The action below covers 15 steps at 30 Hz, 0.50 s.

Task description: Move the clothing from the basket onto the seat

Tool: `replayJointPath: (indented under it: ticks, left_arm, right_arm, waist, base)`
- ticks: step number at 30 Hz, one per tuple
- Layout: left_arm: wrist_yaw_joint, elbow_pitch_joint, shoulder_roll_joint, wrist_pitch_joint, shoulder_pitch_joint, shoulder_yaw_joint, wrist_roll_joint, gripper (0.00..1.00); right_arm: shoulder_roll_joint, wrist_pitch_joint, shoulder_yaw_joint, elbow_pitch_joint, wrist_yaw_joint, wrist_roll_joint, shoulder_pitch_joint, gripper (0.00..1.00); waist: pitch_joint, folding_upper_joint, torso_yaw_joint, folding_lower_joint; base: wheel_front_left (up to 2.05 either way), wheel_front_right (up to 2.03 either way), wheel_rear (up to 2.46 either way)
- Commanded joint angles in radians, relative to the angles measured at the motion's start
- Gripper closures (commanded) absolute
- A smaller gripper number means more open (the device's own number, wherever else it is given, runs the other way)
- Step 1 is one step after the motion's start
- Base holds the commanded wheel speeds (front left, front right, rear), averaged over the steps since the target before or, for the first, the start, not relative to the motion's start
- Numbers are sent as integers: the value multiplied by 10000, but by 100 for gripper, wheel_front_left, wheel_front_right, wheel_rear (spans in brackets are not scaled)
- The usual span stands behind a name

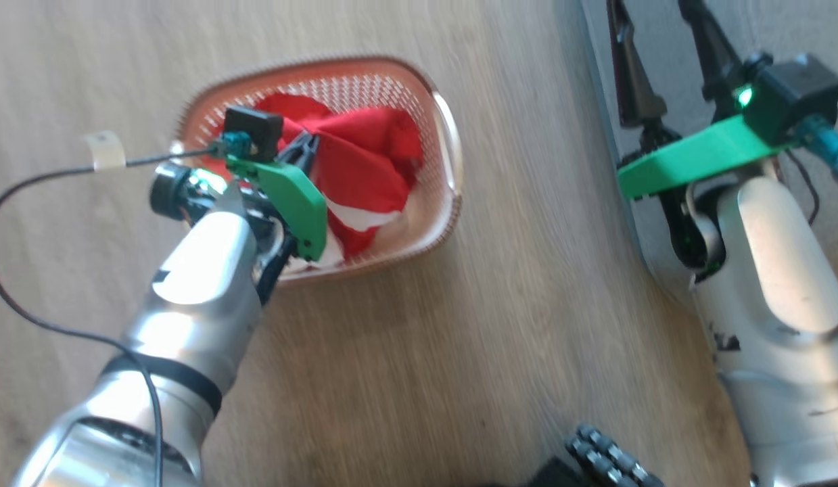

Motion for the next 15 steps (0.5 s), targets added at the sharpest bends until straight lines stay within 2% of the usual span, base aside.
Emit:
replayJointPath:
  ticks: [1,8,15]
  left_arm:
    - [79,-338,122,-148,54,44,-197,100]
    - [390,-837,121,-452,509,-779,-1398,100]
    - [611,-1271,121,-578,844,-1095,-2237,100]
  right_arm:
    - [-37,-63,122,-216,-2,-13,273,0]
    - [-104,-63,126,179,-2,27,960,0]
    - [-163,-63,191,527,-2,87,1640,0]
  waist:
    - [-817,-1,574,0]
    - [-2070,-1,969,0]
    - [-3282,-1,1223,0]
  base:
    - [0,0,0]
    - [0,0,0]
    - [0,0,0]
